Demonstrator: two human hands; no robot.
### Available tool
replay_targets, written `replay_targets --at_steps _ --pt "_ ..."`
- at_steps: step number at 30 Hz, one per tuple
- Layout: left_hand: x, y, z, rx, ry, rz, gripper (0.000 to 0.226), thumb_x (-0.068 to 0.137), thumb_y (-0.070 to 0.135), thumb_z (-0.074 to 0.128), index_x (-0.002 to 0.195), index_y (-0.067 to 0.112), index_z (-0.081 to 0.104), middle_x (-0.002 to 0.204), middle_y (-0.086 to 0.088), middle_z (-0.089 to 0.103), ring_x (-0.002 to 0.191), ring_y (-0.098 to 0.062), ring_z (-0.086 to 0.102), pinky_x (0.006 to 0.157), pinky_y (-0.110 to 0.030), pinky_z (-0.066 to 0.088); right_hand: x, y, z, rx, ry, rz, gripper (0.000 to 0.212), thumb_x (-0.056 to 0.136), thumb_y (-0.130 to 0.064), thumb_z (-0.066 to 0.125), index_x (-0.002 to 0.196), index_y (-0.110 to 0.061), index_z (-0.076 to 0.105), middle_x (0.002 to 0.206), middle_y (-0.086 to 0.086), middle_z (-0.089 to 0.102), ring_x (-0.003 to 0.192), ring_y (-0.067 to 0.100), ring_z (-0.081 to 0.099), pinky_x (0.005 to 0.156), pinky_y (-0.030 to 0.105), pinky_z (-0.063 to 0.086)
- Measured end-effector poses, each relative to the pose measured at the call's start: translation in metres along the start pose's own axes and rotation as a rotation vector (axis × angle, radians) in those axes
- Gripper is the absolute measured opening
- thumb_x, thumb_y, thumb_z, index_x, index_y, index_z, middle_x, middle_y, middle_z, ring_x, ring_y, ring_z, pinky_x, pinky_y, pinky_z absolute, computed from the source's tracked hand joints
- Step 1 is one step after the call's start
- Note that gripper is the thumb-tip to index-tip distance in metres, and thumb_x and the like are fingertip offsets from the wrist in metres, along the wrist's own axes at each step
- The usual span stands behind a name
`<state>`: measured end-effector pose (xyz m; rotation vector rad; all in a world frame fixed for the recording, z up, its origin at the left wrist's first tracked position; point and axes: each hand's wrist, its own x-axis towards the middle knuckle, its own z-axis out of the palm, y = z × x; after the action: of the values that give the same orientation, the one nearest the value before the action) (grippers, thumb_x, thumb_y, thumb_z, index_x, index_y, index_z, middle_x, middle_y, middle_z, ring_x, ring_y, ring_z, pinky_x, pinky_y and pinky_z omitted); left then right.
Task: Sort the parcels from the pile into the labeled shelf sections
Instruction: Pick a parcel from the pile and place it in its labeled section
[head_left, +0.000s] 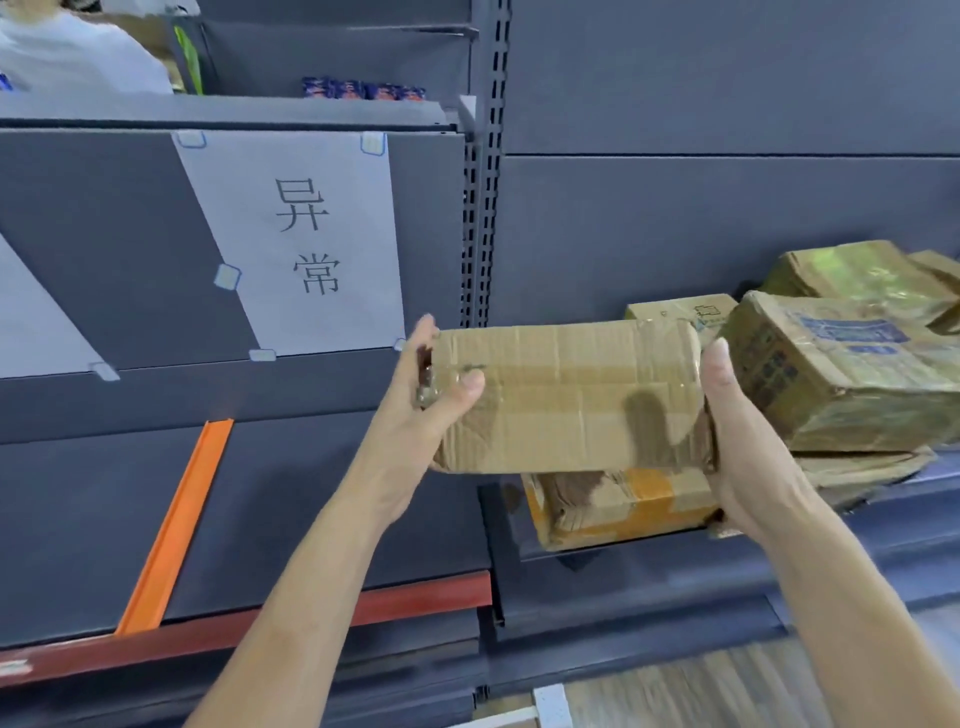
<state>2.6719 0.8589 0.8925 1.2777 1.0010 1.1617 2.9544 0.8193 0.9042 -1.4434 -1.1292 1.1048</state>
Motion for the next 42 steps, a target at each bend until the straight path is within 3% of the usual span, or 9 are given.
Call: replay_targets --at_steps 6,8,12,16,19,27,32,38,42 --pt "-0.003 -0.018 0.018 0.016 -0.011 0.059 0.056 0.089 0.082 0.044 0.120 0.038 0.062 0.125 0.016 0.068 0.113 -0.011 0.067 0.096 -0.052 0.055 -0.005 0.015 -0.013 0.011 0.178 -0.008 0.075 0.064 -0.098 0.051 0.108 -0.038 0.061 0.117 -0.003 0.066 0.114 0.020 0.061 0.102 0.053 0.048" --pt "-0.003 -0.024 0.022 -0.048 0.001 0.018 0.059 0.084 0.085 0.049 0.108 0.033 0.063 0.120 0.012 0.070 0.103 -0.015 0.067 0.085 -0.052 0.055 -0.004 0.019 -0.013 0.014 0.223 -0.039 0.067 0.067 -0.092 0.057 0.104 -0.036 0.060 0.100 -0.001 0.061 0.089 0.020 0.058 0.080 0.043 0.050" --pt "-0.004 -0.044 0.033 0.031 0.014 -0.003 0.054 0.083 0.077 0.064 0.125 0.043 0.059 0.141 0.023 0.057 0.134 -0.007 0.053 0.112 -0.051 0.041 0.003 0.039 -0.015 0.002 0.216 0.004 0.049 0.070 -0.059 0.071 0.109 -0.033 0.058 0.104 -0.005 0.069 0.093 0.019 0.063 0.076 0.044 0.049" --pt "-0.007 -0.065 0.034 0.090 0.006 -0.074 0.066 0.086 0.043 0.068 0.136 0.071 0.035 0.140 0.044 0.048 0.128 0.020 0.044 0.112 -0.034 0.035 0.008 0.059 -0.021 0.014 0.127 0.049 0.029 0.094 -0.024 0.066 0.117 -0.040 0.059 0.109 -0.012 0.073 0.091 0.008 0.072 0.065 0.029 0.058" --pt "-0.006 -0.069 0.036 0.066 0.013 -0.158 0.069 0.081 0.047 0.070 0.139 0.066 0.038 0.136 0.041 0.054 0.129 0.015 0.049 0.119 -0.040 0.033 0.011 0.062 -0.024 0.006 0.052 0.079 0.023 0.097 -0.024 0.064 0.114 -0.040 0.063 0.102 -0.015 0.076 0.085 0.007 0.074 0.060 0.023 0.058" --pt "-0.002 -0.059 0.041 0.043 -0.023 -0.232 0.060 0.092 0.053 0.066 0.144 0.062 0.039 0.137 0.035 0.058 0.133 0.004 0.051 0.121 -0.043 0.030 0.020 0.053 -0.027 -0.013 -0.058 0.147 0.030 0.097 -0.036 0.064 0.127 -0.034 0.061 0.111 -0.009 0.075 0.106 0.018 0.070 0.086 0.038 0.058" --pt "-0.010 -0.053 0.038 0.081 0.049 -0.196 0.055 0.095 0.051 0.067 0.139 0.069 0.040 0.136 0.035 0.059 0.129 0.008 0.054 0.117 -0.041 0.033 0.021 0.039 -0.026 0.039 -0.151 0.085 0.024 0.097 -0.028 0.064 0.119 -0.038 0.064 0.107 -0.013 0.076 0.093 0.004 0.071 0.062 0.017 0.055" --pt "-0.027 -0.042 0.018 0.067 0.218 -0.129 0.059 0.091 0.053 0.068 0.140 0.069 0.040 0.138 0.035 0.058 0.130 0.011 0.051 0.111 -0.036 0.032 0.031 0.026 -0.008 0.035 -0.334 -0.007 0.058 0.079 -0.051 0.073 0.134 -0.044 0.054 0.125 -0.017 0.070 0.118 0.006 0.064 0.107 0.039 0.045" --pt "-0.052 -0.041 0.002 0.079 0.364 -0.091 0.058 0.092 0.049 0.068 0.142 0.063 0.042 0.139 0.030 0.060 0.129 0.010 0.053 0.108 -0.034 0.033 0.033 0.027 0.020 0.002 -0.422 -0.038 0.053 0.067 -0.068 0.070 0.118 -0.061 0.058 0.123 -0.026 0.068 0.113 -0.005 0.062 0.101 0.032 0.044"
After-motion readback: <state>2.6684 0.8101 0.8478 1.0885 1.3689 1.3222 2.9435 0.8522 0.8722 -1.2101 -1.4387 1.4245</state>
